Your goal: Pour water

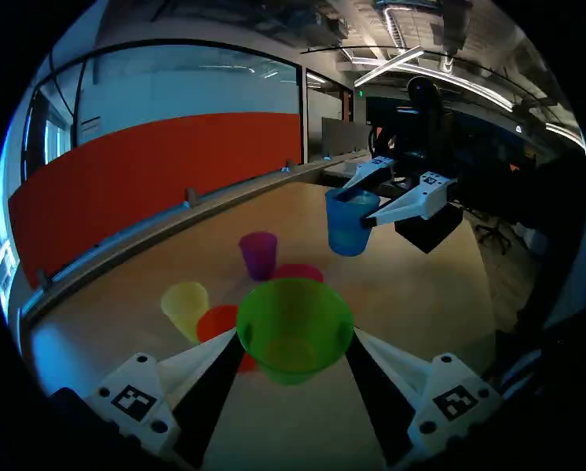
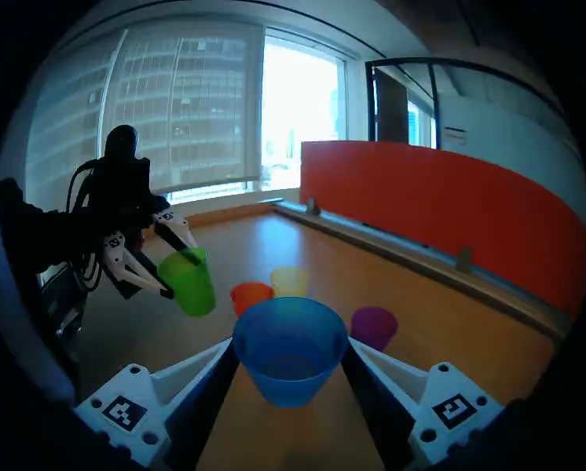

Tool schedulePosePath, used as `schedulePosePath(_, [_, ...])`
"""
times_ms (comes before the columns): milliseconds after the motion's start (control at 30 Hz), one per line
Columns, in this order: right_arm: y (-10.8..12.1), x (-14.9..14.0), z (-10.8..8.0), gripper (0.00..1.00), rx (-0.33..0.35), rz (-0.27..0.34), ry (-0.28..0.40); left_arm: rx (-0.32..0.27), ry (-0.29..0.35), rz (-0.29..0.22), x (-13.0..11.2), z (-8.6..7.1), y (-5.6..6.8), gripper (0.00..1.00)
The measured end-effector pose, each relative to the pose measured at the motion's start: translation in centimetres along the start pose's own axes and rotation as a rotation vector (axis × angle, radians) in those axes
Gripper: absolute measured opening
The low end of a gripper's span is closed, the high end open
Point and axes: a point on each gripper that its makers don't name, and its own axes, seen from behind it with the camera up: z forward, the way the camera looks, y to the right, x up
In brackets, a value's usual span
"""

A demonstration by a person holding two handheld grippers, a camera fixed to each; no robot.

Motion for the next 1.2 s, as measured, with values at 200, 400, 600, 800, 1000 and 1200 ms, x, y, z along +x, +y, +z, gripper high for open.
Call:
schedulePosePath(200, [0.5, 2.4, -0.8, 0.91, -0.023, -0.006, 0.048, 0.024, 0.049, 0.011, 2.3, -0.7, -0.4, 0.86])
schedulePosePath(400, [0.7, 4.4, -1.5, 0.91, -0.038, -0.02, 0.092, 0.047, 0.095, 0.011, 4.2, -1.5, -1.1, 0.86])
schedulePosePath(600, [1.0, 5.9, -2.0, 0.91, -0.052, -0.024, 0.134, 0.069, 0.128, 0.015, 5.7, -2.3, -1.8, 0.86])
schedulePosePath(800, [1.3, 6.9, -2.2, 0.9, -0.06, -0.016, 0.166, 0.082, 0.162, 0.01, 7.1, -2.8, -2.2, 0.86])
schedulePosePath(1000, [1.5, 7.4, -2.5, 0.91, -0.064, -0.018, 0.174, 0.09, 0.187, -0.002, 7.9, -3.0, -2.6, 0.86])
schedulePosePath(1200, [1.7, 7.6, -2.5, 0.91, -0.07, -0.023, 0.178, 0.096, 0.2, 0.001, 8.4, -3.1, -2.8, 0.87])
